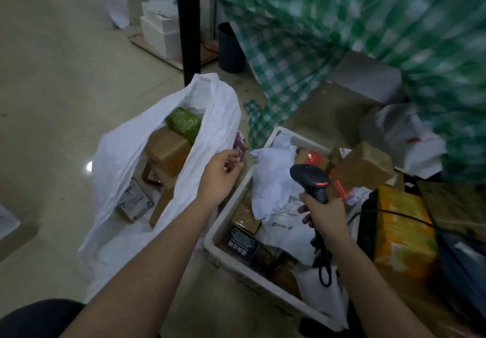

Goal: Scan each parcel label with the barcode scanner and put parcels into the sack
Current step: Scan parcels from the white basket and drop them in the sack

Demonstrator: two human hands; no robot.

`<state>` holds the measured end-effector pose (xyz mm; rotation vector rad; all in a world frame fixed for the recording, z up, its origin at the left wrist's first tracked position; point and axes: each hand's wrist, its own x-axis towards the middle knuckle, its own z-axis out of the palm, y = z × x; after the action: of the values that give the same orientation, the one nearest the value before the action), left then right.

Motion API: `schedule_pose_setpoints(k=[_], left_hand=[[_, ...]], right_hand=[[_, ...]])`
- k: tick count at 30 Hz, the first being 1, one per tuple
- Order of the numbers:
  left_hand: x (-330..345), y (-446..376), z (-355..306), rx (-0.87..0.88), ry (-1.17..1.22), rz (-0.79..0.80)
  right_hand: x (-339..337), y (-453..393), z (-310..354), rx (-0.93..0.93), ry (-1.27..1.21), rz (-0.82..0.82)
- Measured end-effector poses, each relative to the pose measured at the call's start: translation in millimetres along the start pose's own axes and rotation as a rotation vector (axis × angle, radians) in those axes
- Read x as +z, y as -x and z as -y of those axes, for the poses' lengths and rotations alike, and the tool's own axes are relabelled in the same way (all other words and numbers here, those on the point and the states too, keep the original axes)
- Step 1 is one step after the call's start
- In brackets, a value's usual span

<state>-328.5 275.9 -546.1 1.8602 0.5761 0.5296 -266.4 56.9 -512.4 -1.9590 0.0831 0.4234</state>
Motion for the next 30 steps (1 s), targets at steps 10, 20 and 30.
schedule_pose_setpoints(k=[10,20,30], left_hand=[[111.7,-56.8,-4.8,-0.132,-0.25,0.136],[128.4,-82.6,26.4,-0.103,-0.326,0.19],[58.3,7.0,-31.3,0.31,-0.199,0.111]], right_hand=[[-31.0,-49.5,-0.6,0.061,-0.177,0.004],[-38.6,-64.6,-15.6,0.083,-0.234,0.038],[-49.6,-11.5,0.4,0.068,-0.333,-0.03]])
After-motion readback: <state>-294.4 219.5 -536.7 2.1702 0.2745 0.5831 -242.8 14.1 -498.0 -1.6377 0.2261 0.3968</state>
